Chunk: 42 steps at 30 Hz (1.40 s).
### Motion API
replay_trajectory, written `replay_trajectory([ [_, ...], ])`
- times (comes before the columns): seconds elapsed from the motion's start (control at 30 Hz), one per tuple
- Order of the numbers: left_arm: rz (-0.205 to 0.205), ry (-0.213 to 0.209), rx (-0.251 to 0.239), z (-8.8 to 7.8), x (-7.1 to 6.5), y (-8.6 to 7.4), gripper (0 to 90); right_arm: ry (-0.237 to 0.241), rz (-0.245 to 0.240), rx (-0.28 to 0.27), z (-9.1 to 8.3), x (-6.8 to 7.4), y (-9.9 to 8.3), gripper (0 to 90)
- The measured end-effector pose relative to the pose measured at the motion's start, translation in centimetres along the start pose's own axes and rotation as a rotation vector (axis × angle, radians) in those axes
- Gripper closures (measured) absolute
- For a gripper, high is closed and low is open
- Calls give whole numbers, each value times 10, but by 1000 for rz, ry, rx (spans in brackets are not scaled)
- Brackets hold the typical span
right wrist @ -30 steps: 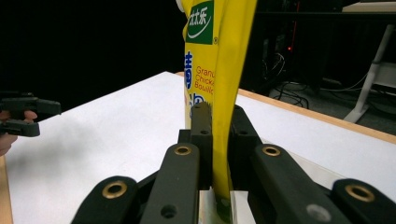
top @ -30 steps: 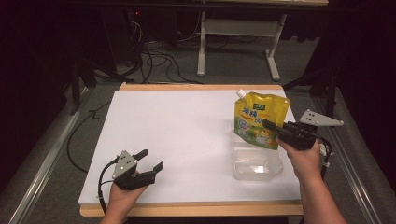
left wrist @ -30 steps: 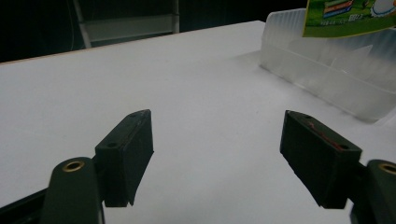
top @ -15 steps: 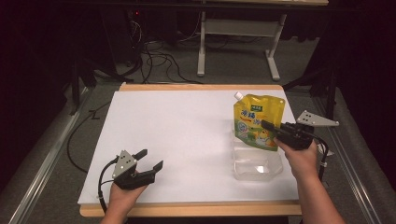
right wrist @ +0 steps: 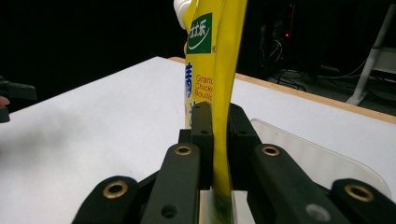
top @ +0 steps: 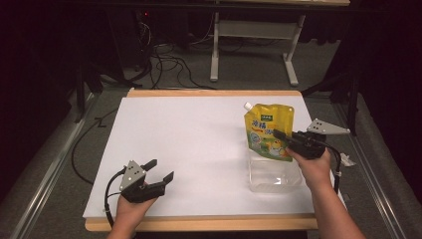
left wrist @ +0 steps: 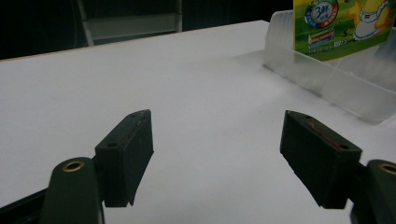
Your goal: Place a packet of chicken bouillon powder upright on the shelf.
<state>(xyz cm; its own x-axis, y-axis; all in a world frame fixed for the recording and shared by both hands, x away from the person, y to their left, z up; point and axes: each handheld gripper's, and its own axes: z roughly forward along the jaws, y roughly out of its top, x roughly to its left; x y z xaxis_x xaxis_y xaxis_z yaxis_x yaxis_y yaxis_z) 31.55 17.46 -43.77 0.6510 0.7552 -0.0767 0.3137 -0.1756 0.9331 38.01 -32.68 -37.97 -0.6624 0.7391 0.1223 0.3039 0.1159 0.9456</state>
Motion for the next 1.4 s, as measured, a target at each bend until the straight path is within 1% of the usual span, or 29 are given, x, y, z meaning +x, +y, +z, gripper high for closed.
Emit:
replay_trajectory([
  [0.13, 0, -1, 2, 0, 0, 0, 262, 1, -1, 5, 3, -2, -2, 854],
  [0.2, 0, -1, 1, 0, 0, 0, 262, -5, -1, 18, 4, -3, -3, 854],
  [0.4, -1, 0, 3, 0, 0, 0, 263, 0, 8, 36, 7, -6, -6, 852],
  [0.47, -1, 0, 3, 0, 0, 0, 263, -11, 8, 49, 9, -6, -7, 851],
  [0.57, -2, 0, 2, 0, 0, 0, 263, -17, 19, 47, 9, -8, -9, 844],
  [0.7, -1, -1, 3, 0, 0, 0, 264, -28, 25, 45, 6, -9, -9, 832],
  [0.73, -2, -1, 3, 0, 0, 0, 264, -37, 29, 43, 3, -10, -8, 816],
  [0.8, -2, -2, 4, 0, 0, 0, 264, -41, 31, 28, -2, -12, -7, 804],
  [0.87, -1, -2, 4, 0, 0, 0, 264, -45, 31, 21, -7, -13, -7, 835],
  [0.93, -1, -2, 6, 0, 0, 0, 264, -42, 19, 27, -9, -13, -7, 862],
  [1.07, -3, 1, 1, 0, 0, 0, 264, -46, 9, 45, -12, -11, -10, 871],
  [1.2, -4, 1, -1, -1, 0, 0, 264, -57, 16, 64, -16, -10, -16, 869],
  [1.27, -5, 1, -4, -1, 0, 0, 264, -62, 24, 60, -19, -10, -19, 866],
  [1.33, -4, -1, -5, -2, 0, 0, 265, -66, 26, 63, -20, -8, -21, 865],
  [1.37, -2, -2, -4, -2, -1, 0, 265, -69, 18, 63, -20, -8, -22, 864],
  [1.4, 0, -3, -3, -2, -1, 0, 265, -75, 23, 63, -21, -7, -22, 864],
])
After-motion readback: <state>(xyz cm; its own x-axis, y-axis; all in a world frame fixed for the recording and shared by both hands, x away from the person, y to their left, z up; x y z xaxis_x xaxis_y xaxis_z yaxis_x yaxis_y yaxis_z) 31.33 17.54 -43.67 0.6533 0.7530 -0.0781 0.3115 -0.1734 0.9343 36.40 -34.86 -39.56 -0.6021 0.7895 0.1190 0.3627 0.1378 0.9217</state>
